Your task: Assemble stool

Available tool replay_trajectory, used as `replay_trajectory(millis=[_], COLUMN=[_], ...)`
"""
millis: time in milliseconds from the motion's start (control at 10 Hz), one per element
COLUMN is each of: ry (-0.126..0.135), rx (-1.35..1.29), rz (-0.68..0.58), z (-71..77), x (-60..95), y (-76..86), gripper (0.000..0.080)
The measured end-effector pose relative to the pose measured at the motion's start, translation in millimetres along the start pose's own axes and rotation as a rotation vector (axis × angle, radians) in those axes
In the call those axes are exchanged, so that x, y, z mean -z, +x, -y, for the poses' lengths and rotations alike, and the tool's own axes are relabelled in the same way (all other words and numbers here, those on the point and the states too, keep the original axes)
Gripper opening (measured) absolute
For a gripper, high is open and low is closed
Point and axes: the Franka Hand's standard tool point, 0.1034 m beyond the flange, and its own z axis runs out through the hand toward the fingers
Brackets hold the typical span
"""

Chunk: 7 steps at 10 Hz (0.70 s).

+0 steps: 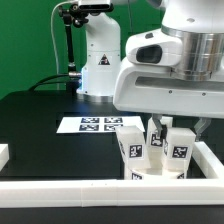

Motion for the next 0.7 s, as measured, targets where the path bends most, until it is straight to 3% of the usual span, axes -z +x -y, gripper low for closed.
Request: replay_trajectory(millis=[200,400,500,600,700], ry=[0.005,0.066,0.075,0.128,0.165], rx=[-0.126,-0.33,-0.381,-0.468,-0.503], rz=[-0.001,-0.006,-0.01,-0.029,-0.05], z=[-0.1,-0.4,0.2,3.4,4.8], x=[-0.2,-0.2,0.1,2.0,3.2], y=[0.2,1.2,1.7,5.9,7.2], gripper=[0.034,0.034,0.034,0.034,0.034])
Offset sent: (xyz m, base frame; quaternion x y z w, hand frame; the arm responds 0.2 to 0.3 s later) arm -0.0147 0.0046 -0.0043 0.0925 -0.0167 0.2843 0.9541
